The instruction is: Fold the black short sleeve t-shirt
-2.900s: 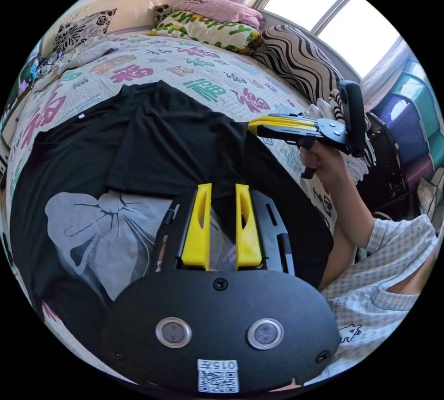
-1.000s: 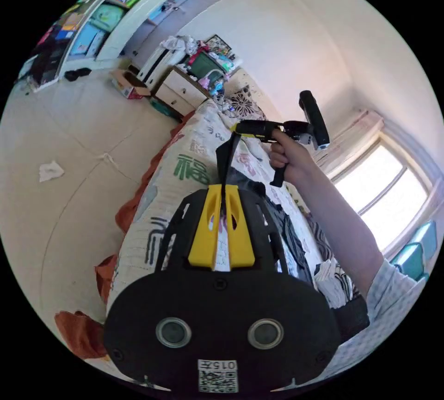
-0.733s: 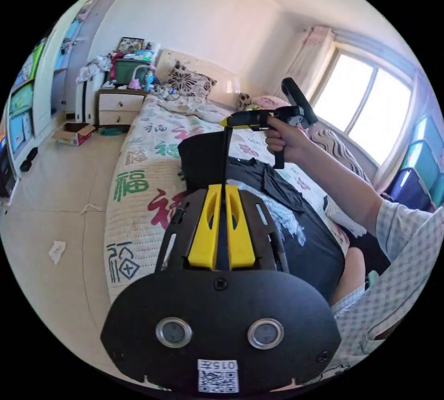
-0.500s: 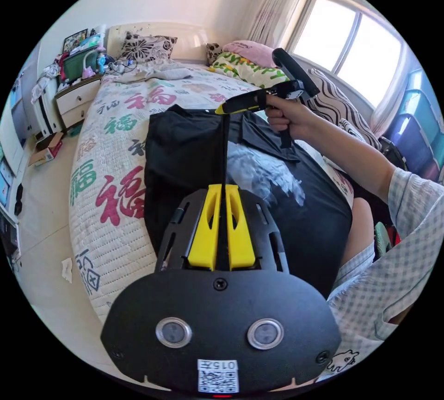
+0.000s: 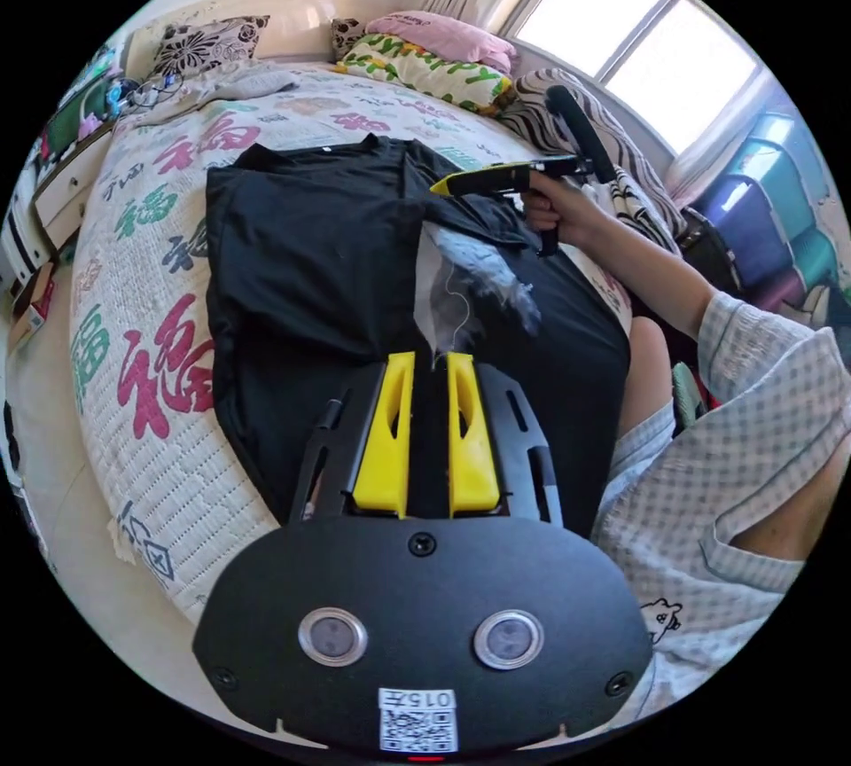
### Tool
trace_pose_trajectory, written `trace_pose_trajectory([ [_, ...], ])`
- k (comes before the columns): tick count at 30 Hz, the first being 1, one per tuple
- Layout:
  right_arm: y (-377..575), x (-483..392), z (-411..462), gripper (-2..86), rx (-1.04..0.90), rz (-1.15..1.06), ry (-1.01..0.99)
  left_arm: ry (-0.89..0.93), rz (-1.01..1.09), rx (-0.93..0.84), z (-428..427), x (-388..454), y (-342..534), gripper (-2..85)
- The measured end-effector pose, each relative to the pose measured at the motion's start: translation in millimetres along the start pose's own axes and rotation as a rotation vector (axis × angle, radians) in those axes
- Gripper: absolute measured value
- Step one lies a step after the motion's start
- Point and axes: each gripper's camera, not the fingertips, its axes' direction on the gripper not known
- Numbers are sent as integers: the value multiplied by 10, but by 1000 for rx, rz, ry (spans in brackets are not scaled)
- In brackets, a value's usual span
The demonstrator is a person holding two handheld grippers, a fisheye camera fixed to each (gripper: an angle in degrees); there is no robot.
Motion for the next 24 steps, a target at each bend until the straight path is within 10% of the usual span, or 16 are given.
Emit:
trace_pose_trajectory([
  [14,312,132,-279,-5,-101,-129,86,-213,-91,-72,477,-98,-116,58],
  [24,56,1459,-994,97,98,61,-33,-341,-174,214,-96,-939,-1185,103],
])
